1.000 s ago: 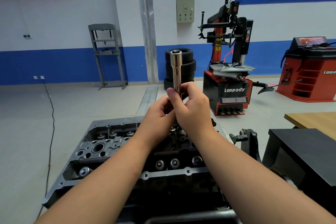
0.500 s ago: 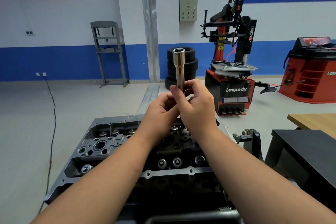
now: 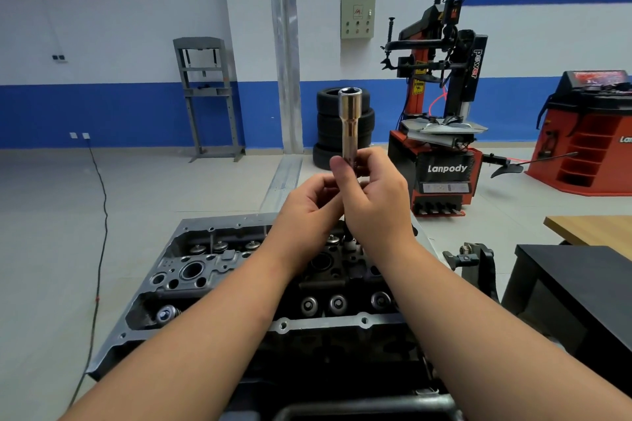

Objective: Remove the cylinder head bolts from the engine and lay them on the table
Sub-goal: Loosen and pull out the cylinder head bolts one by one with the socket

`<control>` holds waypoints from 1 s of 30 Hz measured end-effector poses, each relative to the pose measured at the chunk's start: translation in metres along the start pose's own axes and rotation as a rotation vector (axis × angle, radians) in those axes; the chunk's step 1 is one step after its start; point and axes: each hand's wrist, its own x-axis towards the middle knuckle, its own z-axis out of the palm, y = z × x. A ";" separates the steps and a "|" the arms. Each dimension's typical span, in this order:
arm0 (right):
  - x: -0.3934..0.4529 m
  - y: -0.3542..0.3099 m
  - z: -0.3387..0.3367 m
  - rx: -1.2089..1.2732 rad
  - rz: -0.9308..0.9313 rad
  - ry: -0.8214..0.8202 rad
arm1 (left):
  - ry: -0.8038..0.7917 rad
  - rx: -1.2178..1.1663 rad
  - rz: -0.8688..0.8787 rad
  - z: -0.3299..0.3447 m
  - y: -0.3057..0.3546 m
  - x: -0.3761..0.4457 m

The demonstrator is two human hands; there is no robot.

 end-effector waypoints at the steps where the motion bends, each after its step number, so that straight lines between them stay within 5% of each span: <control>1: 0.000 0.000 0.001 0.001 -0.010 -0.008 | 0.010 -0.009 0.000 0.000 0.000 0.000; 6: -0.001 0.003 0.001 0.005 0.003 -0.062 | 0.024 -0.280 -0.060 -0.012 0.000 0.003; 11: 0.002 0.003 -0.001 -0.070 -0.030 -0.035 | 0.247 -0.636 -0.078 -0.035 0.003 0.009; 15: 0.002 0.004 -0.003 -0.032 -0.007 0.022 | 0.217 -0.309 -0.060 -0.020 0.002 0.004; 18: 0.002 0.004 -0.002 -0.039 -0.010 0.052 | 0.053 0.072 0.016 -0.008 -0.005 0.000; 30: 0.001 0.005 -0.001 -0.020 -0.045 0.025 | 0.029 0.269 0.009 -0.005 -0.006 -0.001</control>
